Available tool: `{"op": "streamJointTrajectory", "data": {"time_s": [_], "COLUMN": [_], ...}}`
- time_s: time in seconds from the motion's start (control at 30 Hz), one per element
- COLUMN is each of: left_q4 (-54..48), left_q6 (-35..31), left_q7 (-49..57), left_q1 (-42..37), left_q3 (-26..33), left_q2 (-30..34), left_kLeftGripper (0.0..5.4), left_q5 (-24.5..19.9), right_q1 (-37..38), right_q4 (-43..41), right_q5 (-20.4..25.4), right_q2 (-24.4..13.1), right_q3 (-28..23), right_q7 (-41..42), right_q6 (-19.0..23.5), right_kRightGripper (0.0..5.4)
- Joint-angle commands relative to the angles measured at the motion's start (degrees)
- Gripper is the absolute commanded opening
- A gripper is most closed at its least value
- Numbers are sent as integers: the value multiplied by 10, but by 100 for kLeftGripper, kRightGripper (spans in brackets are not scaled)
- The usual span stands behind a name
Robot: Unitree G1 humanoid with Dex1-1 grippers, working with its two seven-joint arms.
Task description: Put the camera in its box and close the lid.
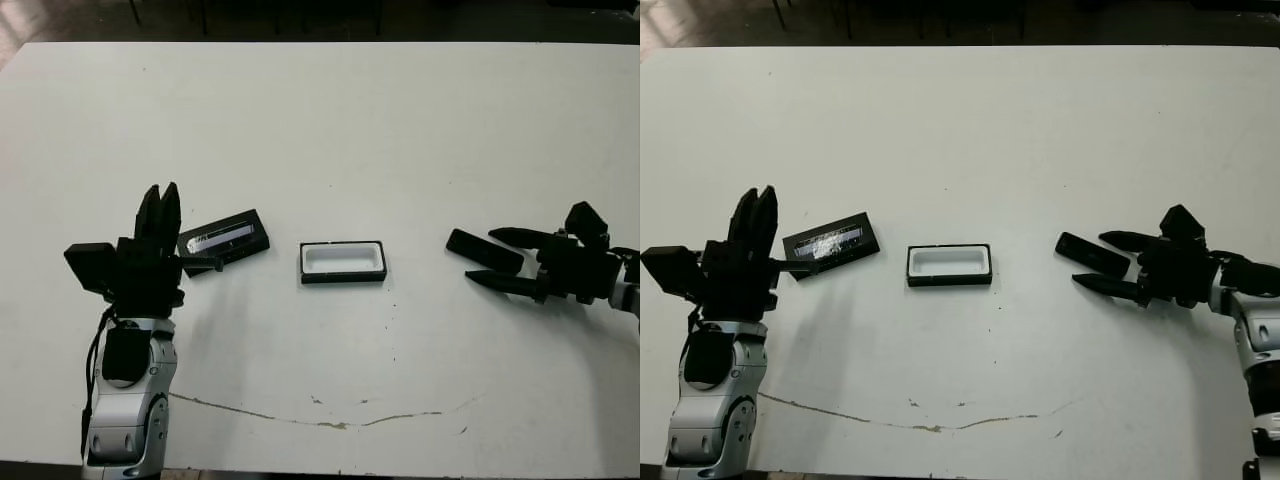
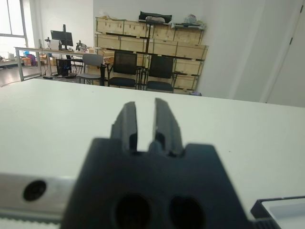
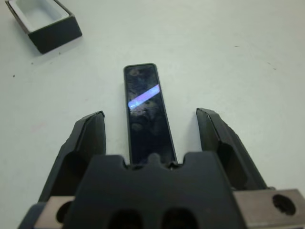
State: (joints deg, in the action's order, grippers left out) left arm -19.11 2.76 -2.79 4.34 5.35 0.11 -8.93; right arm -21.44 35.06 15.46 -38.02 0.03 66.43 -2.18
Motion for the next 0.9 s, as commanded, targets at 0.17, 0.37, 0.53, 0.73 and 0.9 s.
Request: {"op": "streamJointTrajectory", "data": {"time_s": [0.17,0.37,0.53,0.73,0.9], "left_q4": [3,-3,1,-4,-2], "left_q6": [-13,-21,-15,-20,-16], "left_q7": [-4,-1,-4,-2,-2], "left_q1": [6,7,8,11,12], "left_q3": [3,4,3,3,4], "left_q2": [10,7,8,6,9], "left_kLeftGripper": [0,0,0,0,0], "left_q5": [2,-1,3,0,5], "right_q1": [34,83,92,109,114], "right_q4": [97,-81,-99,-141,-158], "right_q5": [-30,-30,-2,41,71], "right_q2": [40,-3,0,4,8], "right_q3": [11,22,9,3,-3], "right_q7": [-5,-36,-26,-10,10], "right_q6": [-68,27,56,118,144], "right_kRightGripper": [327,327,327,301,188]}}
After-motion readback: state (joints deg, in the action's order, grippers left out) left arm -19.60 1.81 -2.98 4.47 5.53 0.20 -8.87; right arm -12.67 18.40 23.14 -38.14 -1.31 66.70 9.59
